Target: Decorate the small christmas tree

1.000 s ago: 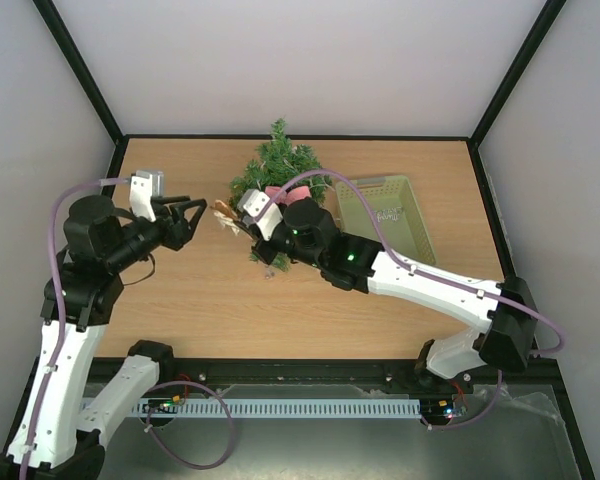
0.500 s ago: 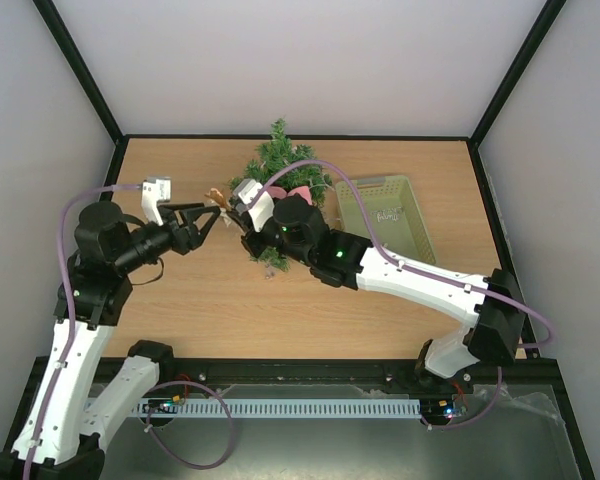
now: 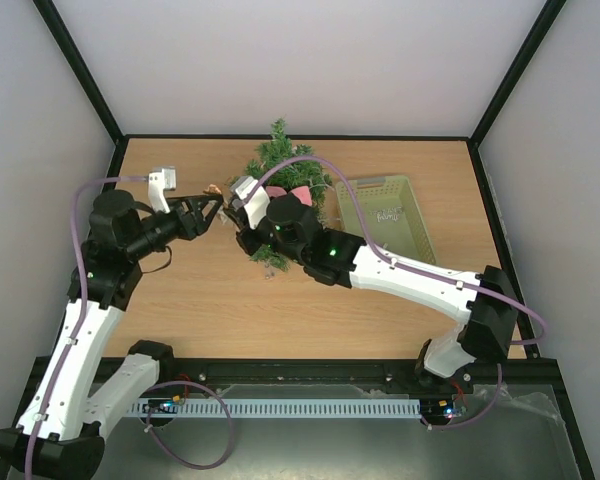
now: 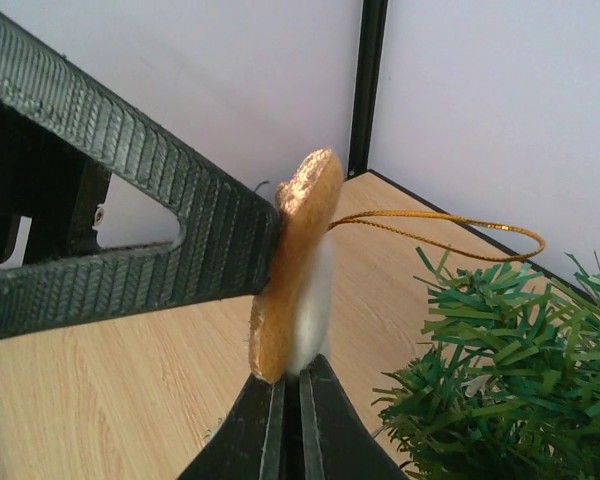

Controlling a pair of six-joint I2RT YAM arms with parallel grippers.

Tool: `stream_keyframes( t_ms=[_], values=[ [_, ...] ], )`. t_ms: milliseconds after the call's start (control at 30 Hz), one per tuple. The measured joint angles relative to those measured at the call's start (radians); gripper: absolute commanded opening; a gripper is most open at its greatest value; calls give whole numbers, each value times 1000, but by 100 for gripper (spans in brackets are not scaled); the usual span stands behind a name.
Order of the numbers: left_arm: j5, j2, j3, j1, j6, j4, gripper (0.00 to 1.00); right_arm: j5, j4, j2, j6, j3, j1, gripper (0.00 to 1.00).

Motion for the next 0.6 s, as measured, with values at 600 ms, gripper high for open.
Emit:
stream_keyframes(
  t_ms=[600],
  values=[
    [-76,46,-6,-51,-10,13,27,48,-1,65,57,48,0,2]
  ],
)
